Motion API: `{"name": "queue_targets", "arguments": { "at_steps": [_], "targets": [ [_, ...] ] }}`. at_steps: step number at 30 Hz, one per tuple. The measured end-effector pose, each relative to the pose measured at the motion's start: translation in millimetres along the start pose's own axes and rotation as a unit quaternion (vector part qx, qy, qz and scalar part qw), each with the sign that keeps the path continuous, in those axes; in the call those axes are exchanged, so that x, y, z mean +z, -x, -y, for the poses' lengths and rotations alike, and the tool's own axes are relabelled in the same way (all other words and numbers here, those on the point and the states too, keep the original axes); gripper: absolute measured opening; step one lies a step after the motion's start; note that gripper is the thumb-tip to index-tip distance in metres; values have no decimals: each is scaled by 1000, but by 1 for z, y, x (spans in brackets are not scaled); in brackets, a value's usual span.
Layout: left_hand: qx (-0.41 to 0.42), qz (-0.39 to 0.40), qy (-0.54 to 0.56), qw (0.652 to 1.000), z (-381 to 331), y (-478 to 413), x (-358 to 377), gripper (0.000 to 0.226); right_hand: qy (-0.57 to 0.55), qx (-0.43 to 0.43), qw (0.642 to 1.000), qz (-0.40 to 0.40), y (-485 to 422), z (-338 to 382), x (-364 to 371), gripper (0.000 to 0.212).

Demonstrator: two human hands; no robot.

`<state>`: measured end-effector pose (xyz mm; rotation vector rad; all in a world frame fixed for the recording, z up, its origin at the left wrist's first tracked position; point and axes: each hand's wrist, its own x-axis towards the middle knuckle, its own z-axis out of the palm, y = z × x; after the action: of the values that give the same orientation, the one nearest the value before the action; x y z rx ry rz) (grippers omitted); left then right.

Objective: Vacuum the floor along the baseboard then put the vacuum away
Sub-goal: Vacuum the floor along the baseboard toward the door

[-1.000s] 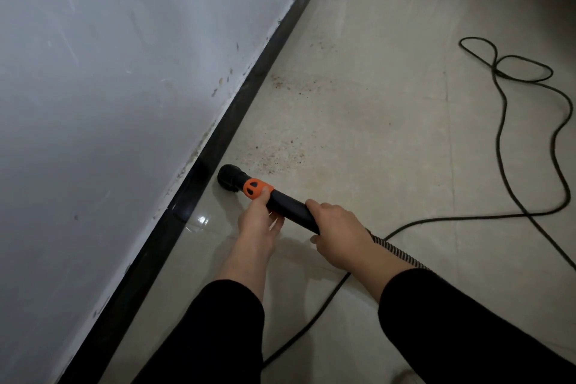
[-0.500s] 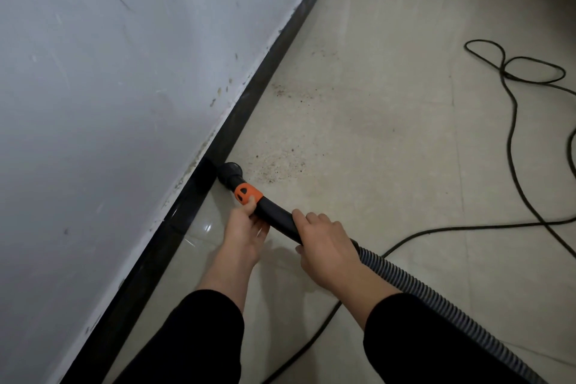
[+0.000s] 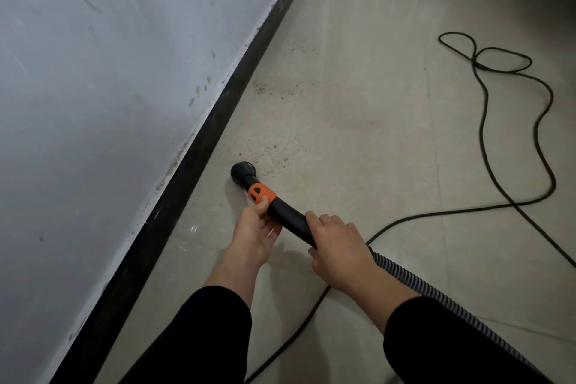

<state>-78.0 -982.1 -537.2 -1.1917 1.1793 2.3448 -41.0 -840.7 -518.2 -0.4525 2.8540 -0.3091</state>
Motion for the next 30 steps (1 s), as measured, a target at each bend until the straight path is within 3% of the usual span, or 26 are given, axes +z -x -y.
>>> {"name": "queue_targets", "arguments": {
  "at_steps": [15, 30],
  "targets": [
    [-20, 26, -39, 999, 27, 8, 30, 23, 2, 40, 999, 0, 27, -29, -7, 47],
    [-28, 66, -107, 992, 52, 16, 52, 25, -7, 92, 996, -12, 51, -53, -18, 36]
  ]
}}
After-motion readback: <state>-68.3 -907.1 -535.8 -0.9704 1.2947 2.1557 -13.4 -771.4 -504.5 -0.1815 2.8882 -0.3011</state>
